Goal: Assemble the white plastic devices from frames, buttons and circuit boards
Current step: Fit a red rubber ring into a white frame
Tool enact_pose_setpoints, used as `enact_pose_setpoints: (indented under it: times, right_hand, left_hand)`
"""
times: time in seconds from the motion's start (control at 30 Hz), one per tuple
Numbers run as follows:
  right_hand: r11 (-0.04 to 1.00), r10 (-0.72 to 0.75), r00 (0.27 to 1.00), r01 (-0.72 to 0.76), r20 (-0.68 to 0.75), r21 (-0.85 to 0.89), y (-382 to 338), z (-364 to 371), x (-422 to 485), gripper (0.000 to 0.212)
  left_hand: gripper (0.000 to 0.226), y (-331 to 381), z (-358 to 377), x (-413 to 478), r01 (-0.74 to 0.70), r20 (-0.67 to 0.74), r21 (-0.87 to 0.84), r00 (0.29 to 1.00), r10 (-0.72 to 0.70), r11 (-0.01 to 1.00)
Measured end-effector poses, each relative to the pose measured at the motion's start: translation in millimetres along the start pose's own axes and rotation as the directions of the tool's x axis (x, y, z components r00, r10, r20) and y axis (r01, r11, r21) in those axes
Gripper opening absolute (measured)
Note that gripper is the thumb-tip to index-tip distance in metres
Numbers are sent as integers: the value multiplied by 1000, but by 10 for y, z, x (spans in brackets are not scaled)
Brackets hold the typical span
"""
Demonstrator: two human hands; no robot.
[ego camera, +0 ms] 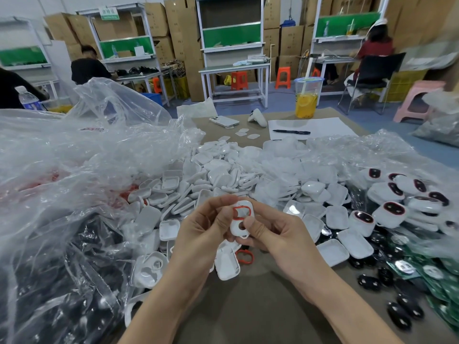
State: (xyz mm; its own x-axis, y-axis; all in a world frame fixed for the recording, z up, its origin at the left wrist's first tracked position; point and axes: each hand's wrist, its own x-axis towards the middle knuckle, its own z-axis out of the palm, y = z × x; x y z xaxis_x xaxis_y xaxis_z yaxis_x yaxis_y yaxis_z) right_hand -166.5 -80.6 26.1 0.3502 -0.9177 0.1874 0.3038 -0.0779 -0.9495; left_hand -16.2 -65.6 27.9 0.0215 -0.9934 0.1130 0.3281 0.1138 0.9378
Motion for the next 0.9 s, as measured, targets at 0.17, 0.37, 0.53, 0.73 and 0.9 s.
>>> enact_pose_setpoints:
  times: [0.17, 0.37, 0.53, 0.73, 0.9]
  right_hand:
    - [1000, 9, 1000, -9, 2, -17, 28, -22, 2, 32]
    - [998, -7, 1000, 6, -7, -57, 25, -15, 1, 34]
    - [996, -28, 1000, 28, -5, -84, 36, -2, 5, 38]
    - [998, -43, 999, 43, -3, -51, 41, 31, -2, 40]
    - [997, -46, 999, 46, -7, -61, 56, 40, 12, 41]
  left_hand:
    - [18, -15, 8, -7, -19, -5, 18, 1000, 19, 1000]
    - [23, -34, 35, -22, -31, -28, 43, 999, 32, 999]
    - [24, -62, 40, -19, -24, -51, 63, 998, 27, 998]
    - [17, -75, 98, -22, -37, -101, 87, 994, 46, 995]
    - [17, -101, 140, -45, -86, -129, 135, 986, 104, 987]
